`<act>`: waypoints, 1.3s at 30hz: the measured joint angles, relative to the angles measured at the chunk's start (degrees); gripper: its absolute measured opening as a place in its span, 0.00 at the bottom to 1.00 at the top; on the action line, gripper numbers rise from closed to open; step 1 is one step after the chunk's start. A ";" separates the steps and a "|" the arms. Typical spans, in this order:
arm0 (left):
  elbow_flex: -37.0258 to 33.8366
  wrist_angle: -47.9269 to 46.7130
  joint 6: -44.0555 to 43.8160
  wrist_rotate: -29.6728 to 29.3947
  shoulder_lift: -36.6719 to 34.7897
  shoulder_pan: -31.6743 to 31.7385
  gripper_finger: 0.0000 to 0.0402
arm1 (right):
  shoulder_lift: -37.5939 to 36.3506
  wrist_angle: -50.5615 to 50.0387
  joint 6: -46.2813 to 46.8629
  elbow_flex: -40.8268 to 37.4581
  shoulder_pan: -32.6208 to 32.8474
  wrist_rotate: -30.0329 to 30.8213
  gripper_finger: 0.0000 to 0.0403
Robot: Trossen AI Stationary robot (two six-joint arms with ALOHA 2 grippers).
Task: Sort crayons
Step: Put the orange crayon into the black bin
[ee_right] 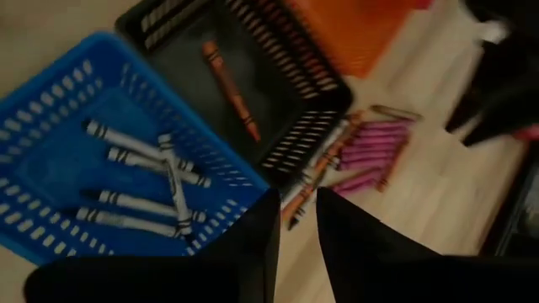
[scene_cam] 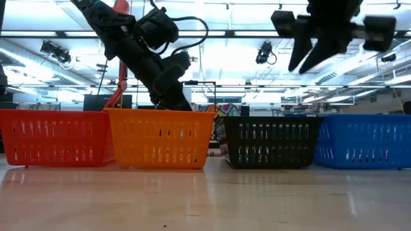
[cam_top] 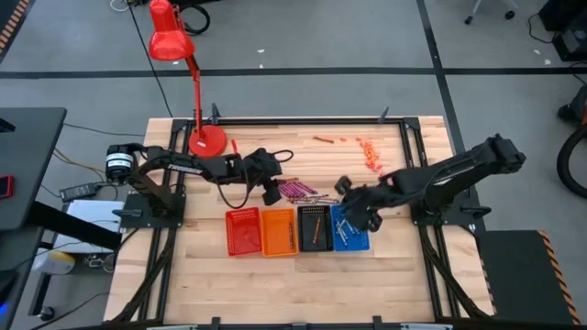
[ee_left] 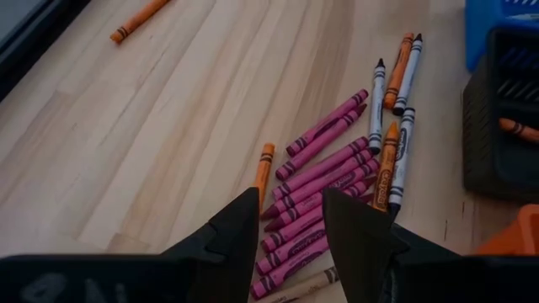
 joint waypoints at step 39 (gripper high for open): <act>4.34 -2.22 14.72 0.62 9.28 4.70 0.36 | -4.72 6.99 31.10 -4.55 -12.83 -0.29 0.20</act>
